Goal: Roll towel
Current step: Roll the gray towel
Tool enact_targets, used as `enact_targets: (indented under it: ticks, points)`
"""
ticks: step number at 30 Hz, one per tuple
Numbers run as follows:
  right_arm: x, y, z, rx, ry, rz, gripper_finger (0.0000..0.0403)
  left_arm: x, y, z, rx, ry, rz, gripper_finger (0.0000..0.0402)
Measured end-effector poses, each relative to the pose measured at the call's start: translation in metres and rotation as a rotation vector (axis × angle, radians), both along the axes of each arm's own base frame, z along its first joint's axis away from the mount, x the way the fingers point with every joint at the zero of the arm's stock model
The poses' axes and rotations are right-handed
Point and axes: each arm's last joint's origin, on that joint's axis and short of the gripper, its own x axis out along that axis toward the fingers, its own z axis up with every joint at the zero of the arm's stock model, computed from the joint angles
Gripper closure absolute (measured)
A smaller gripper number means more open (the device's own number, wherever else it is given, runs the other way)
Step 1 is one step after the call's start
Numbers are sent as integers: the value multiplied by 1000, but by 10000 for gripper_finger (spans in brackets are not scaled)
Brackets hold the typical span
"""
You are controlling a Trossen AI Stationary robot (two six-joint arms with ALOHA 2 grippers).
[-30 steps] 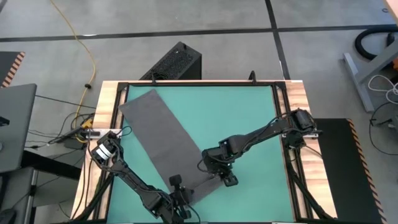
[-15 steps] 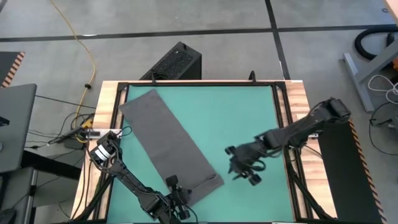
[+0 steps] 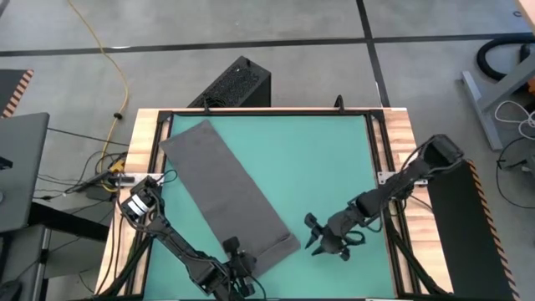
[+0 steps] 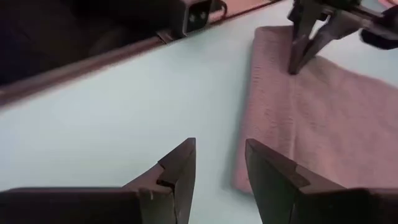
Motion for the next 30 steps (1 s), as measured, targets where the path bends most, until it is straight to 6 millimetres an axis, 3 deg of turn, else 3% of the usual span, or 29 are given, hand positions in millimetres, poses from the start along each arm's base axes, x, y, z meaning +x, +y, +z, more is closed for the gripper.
enact_targets:
  ticks: [9,24,30]
  points:
    - [21,8,-36,-111,-20,-51,239,-7,-7,0,-17,5,-16,401]
    - [42,1,-51,-173,-8,-148,240,-10,-9,-2,-29,13,-18,401]
    - [47,-6,-52,-138,15,-196,283,-10,-9,-2,-29,12,-17,401]
